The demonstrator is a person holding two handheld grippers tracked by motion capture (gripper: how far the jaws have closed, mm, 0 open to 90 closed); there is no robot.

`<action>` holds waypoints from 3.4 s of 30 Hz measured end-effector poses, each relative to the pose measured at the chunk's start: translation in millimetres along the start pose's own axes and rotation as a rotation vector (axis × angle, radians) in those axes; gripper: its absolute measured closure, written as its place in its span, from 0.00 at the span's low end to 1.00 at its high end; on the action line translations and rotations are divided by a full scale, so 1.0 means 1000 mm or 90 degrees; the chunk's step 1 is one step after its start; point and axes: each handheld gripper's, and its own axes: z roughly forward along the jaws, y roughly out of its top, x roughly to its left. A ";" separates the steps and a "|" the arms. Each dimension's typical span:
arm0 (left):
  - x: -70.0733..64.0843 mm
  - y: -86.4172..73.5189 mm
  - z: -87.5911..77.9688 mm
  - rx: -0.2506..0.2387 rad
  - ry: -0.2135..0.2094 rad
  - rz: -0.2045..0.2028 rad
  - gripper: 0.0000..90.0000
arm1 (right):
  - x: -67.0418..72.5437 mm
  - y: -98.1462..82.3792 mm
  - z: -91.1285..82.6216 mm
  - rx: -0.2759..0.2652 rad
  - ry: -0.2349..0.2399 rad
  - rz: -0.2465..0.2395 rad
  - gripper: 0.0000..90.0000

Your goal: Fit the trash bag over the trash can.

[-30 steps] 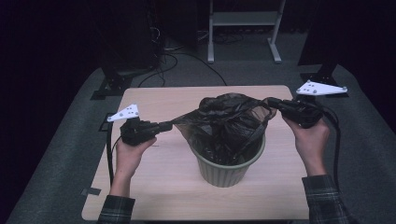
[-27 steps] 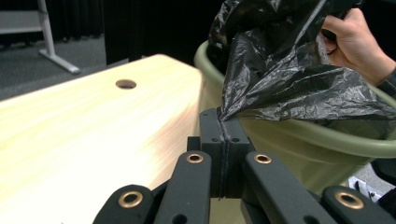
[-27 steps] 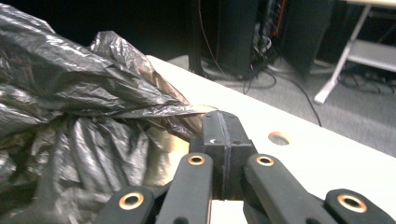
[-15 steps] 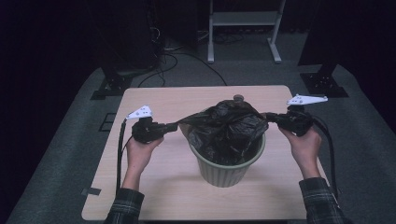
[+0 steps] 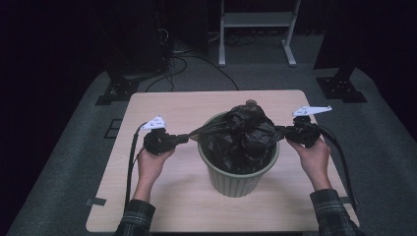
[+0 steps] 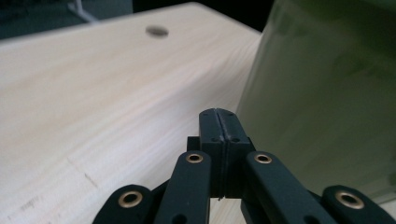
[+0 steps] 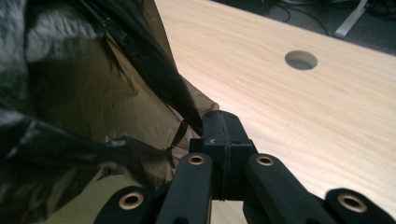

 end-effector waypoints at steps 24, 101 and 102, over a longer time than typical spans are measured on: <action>-0.065 0.060 -0.023 -0.081 -0.103 0.161 0.52 | 0.026 0.035 -0.081 -0.220 0.082 -0.112 0.57; -0.010 0.052 -0.035 -0.092 -0.097 0.029 0.48 | -0.009 0.029 -0.070 -0.208 0.190 -0.039 0.67; -0.013 0.053 -0.036 -0.095 -0.106 0.030 0.45 | -0.005 0.029 -0.073 -0.207 0.195 -0.043 0.64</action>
